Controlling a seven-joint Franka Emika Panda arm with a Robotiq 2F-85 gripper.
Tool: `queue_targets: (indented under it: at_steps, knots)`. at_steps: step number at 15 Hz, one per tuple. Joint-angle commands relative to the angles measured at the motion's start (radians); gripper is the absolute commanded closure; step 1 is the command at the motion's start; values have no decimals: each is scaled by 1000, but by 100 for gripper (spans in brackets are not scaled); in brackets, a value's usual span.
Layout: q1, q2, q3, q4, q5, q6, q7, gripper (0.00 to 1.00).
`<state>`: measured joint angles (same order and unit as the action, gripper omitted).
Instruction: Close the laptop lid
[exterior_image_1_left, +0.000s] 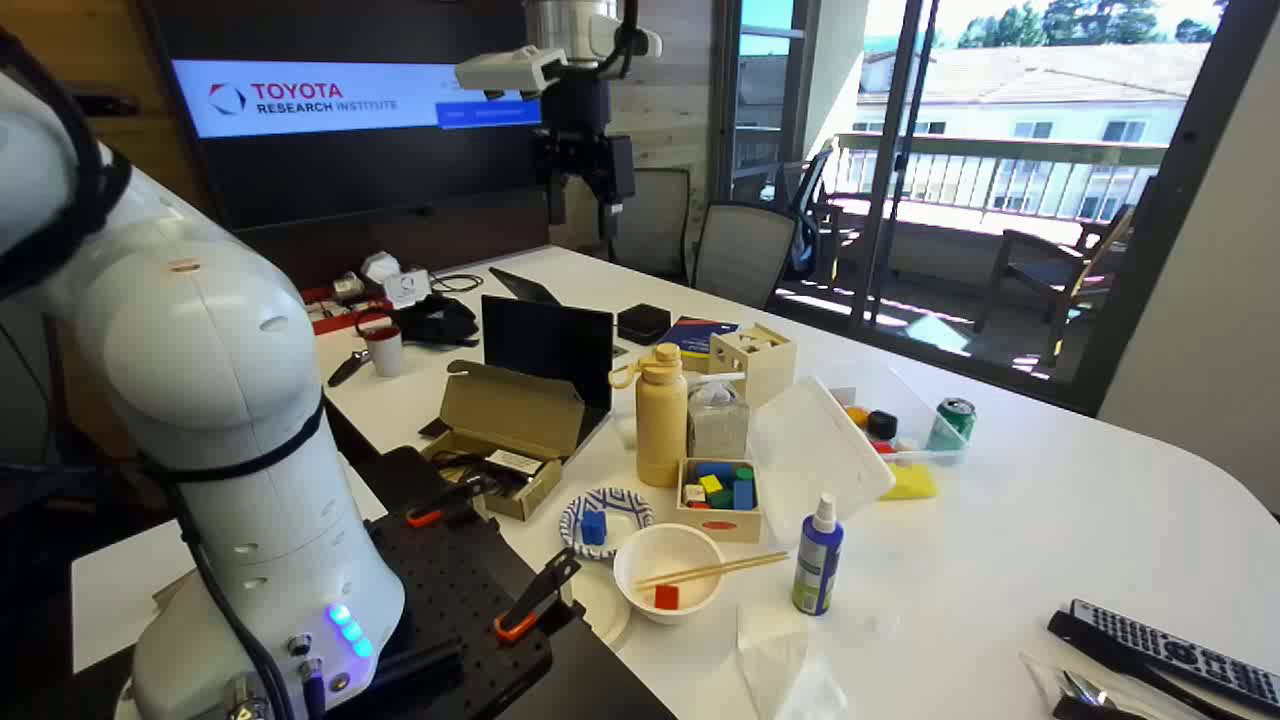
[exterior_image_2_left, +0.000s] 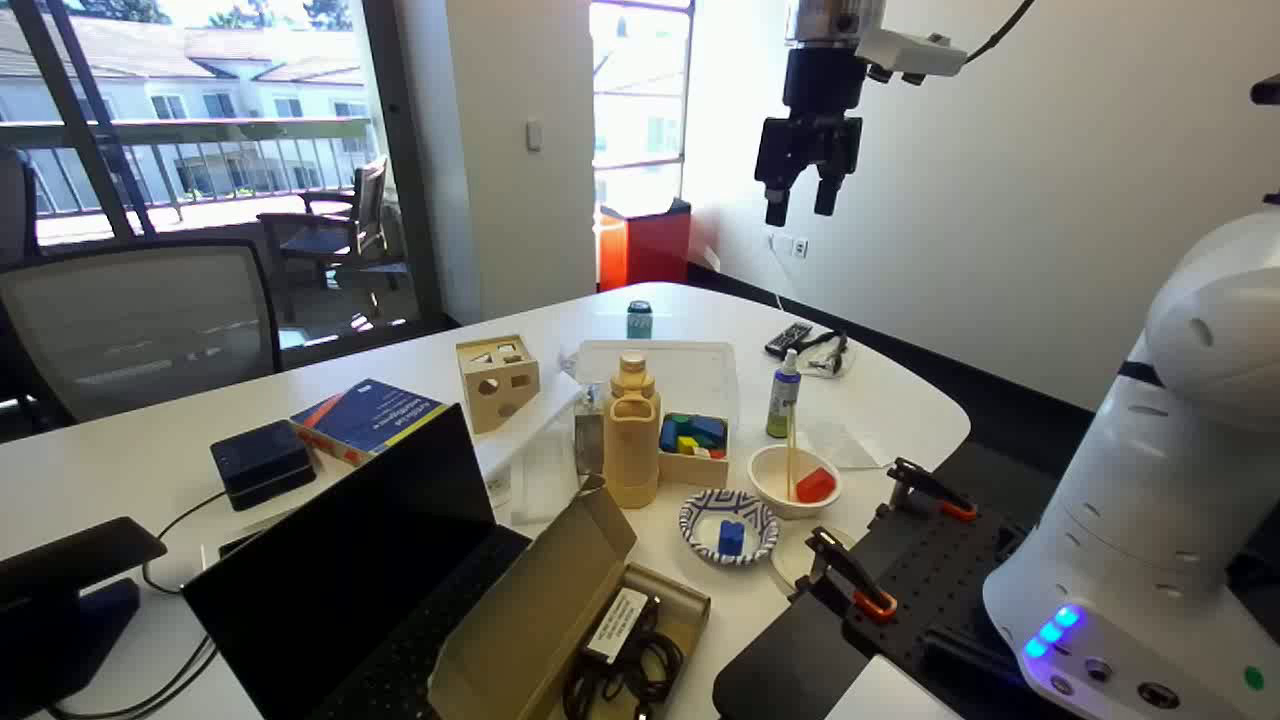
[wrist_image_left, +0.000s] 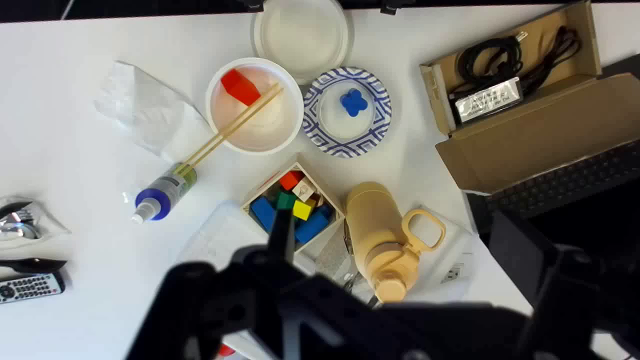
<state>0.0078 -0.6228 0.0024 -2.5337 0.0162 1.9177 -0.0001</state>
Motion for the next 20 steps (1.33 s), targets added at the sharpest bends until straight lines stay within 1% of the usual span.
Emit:
queue_targets:
  at_steps: [1,16,17,19,20]
  knots:
    - [-1,0,0,2,0,-2,0,0]
    - [-1,0,0,2,0,-2,0,0]
    - [9,41,4,13,-1,33,-16,0]
    - [36,150,18,41,10,156,-42,0]
    - [51,218,37,60,8,242,-39,0]
